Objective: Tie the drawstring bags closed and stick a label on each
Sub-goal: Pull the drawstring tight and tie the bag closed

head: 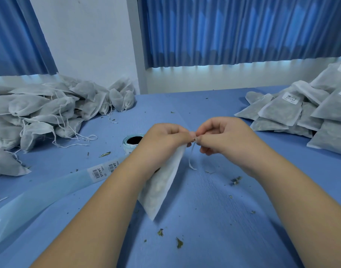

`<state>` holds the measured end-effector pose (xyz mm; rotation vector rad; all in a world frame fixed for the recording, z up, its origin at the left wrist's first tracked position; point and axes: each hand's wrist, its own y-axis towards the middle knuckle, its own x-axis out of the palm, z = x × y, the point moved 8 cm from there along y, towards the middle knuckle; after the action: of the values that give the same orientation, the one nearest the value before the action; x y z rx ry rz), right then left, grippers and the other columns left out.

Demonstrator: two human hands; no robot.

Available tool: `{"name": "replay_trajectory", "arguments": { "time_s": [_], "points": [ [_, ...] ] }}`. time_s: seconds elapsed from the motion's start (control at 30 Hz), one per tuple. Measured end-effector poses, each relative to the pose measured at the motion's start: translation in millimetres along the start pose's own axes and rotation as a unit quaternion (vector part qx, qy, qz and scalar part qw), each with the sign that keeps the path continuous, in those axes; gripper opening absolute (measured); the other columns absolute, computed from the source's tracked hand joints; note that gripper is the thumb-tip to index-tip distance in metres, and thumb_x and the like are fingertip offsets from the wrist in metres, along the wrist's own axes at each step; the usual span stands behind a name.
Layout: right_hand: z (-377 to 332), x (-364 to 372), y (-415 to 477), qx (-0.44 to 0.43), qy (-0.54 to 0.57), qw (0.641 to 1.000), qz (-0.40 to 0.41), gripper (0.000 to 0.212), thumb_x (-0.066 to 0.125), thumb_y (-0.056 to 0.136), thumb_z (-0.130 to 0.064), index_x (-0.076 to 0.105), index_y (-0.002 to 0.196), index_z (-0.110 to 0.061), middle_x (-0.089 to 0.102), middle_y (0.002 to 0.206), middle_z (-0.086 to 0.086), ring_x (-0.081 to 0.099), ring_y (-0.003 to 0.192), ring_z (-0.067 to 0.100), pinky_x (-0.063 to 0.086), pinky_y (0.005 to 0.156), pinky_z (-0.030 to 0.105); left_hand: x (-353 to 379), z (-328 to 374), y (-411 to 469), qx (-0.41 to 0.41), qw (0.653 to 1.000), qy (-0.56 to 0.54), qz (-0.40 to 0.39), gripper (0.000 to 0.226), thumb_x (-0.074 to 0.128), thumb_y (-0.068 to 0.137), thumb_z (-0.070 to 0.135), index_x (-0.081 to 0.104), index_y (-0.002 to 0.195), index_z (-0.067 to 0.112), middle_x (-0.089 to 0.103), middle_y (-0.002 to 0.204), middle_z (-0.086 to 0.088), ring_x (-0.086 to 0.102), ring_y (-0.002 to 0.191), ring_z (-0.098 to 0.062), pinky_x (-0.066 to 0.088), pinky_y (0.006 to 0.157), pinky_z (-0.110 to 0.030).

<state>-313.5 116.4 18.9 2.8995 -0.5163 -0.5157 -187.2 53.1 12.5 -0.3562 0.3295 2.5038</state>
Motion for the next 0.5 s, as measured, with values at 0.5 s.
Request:
{"name": "replay_trajectory", "arguments": {
  "time_s": [0.5],
  "points": [
    [-18.0, 1.1, -3.1, -0.154, -0.104, 0.981, 0.048, 0.024, 0.067, 0.079, -0.004, 0.062, 0.070, -0.025, 0.067, 0.068, -0.001, 0.058, 0.057, 0.014, 0.044, 0.054, 0.016, 19.0, -17.8, -1.6, -0.120, 0.958, -0.213, -0.151, 0.022, 0.063, 0.087, 0.021, 0.070, 0.067, 0.017, 0.056, 0.071, 0.002, 0.041, 0.049, -0.010, 0.037, 0.045, -0.021]
  ]
}}
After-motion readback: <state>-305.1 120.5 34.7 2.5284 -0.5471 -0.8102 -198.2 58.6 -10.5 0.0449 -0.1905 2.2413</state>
